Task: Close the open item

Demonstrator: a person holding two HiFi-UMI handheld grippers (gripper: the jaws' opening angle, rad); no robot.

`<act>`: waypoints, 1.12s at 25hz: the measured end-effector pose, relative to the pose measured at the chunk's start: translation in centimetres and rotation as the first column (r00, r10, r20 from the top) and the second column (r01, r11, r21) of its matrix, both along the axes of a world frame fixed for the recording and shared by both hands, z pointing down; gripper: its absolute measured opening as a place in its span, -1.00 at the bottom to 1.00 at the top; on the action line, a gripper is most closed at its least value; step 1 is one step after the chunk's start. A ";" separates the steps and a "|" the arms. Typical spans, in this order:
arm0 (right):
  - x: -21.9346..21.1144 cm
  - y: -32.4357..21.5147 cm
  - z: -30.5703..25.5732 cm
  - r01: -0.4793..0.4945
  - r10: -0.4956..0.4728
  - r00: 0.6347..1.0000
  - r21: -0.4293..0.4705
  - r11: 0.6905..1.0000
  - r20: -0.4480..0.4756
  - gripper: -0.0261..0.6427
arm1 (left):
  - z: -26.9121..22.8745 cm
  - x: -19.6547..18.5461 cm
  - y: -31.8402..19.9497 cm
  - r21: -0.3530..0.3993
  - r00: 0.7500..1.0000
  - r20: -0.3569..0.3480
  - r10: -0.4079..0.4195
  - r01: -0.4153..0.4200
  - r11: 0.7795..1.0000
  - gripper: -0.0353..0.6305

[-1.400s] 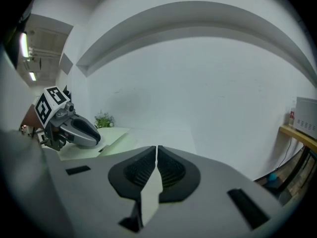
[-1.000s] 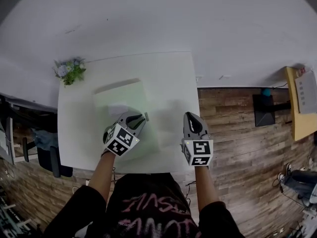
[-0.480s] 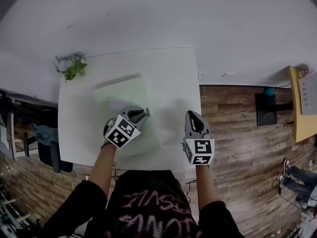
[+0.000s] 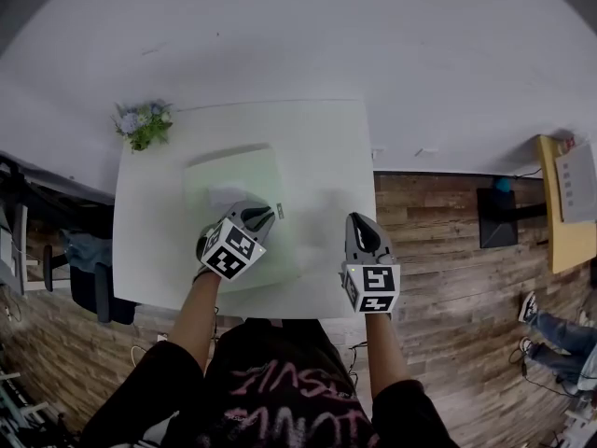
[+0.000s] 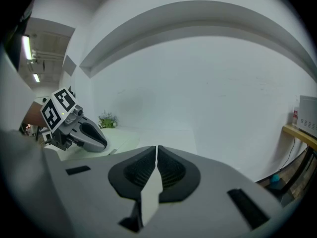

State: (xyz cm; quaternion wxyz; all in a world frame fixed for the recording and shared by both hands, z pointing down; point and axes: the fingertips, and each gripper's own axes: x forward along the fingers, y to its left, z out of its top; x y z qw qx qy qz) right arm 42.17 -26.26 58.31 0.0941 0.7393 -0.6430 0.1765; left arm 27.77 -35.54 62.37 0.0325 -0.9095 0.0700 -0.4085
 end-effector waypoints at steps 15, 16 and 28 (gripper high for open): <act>-10.0 -3.9 -7.3 0.109 -0.102 0.993 0.129 0.986 -0.062 -0.84 | -10.0 -12.3 -4.0 0.048 0.914 -0.289 -0.286 0.312 0.949 -0.82; -10.8 -4.2 -7.8 0.115 -0.107 0.992 0.136 0.984 -0.063 -0.84 | -10.8 -13.4 -4.3 0.043 0.901 -0.312 -0.302 0.331 0.943 -0.82; -21.2 -8.4 -12.3 0.249 -0.231 0.967 0.198 0.948 -0.109 -0.84 | -17.6 -27.1 -5.8 0.118 0.768 -0.469 -0.436 0.544 0.831 -0.85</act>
